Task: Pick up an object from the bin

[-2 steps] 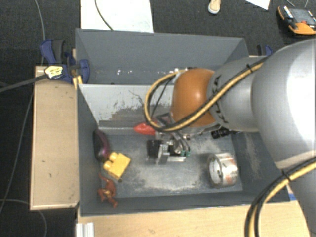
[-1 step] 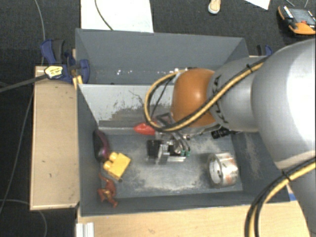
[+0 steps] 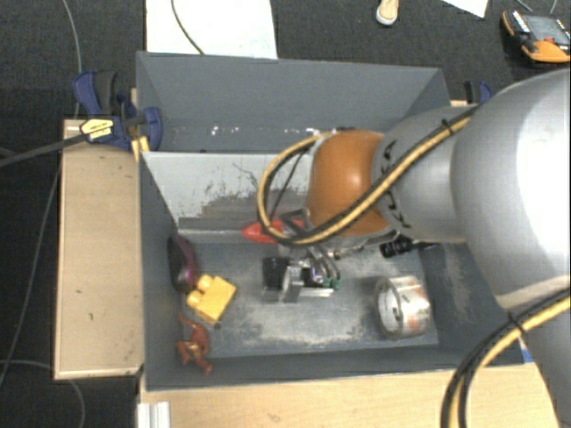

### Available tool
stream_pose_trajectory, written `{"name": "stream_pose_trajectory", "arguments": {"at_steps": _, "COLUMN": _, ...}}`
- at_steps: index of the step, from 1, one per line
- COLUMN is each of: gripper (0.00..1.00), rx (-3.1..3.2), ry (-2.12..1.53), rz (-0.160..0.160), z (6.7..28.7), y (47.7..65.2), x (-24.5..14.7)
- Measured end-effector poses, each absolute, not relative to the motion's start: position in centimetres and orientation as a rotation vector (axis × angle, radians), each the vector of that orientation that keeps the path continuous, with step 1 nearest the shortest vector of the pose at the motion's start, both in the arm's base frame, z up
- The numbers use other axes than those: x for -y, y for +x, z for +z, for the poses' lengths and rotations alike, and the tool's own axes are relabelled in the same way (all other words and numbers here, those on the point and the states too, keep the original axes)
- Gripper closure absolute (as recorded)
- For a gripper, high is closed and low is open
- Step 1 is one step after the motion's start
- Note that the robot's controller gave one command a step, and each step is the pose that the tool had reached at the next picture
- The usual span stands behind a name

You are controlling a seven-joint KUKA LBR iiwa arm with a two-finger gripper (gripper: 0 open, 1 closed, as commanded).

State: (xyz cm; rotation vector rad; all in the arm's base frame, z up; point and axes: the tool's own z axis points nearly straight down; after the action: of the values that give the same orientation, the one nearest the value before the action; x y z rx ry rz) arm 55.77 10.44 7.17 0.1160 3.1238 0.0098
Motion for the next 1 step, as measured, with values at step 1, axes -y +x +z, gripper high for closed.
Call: {"name": "stream_pose_trajectory", "arguments": {"at_steps": 1, "gripper": 1.0, "rx": -3.117, "ry": 0.056, "rz": 0.011, "z": 15.39, "y": 56.21, "x": -10.62}}
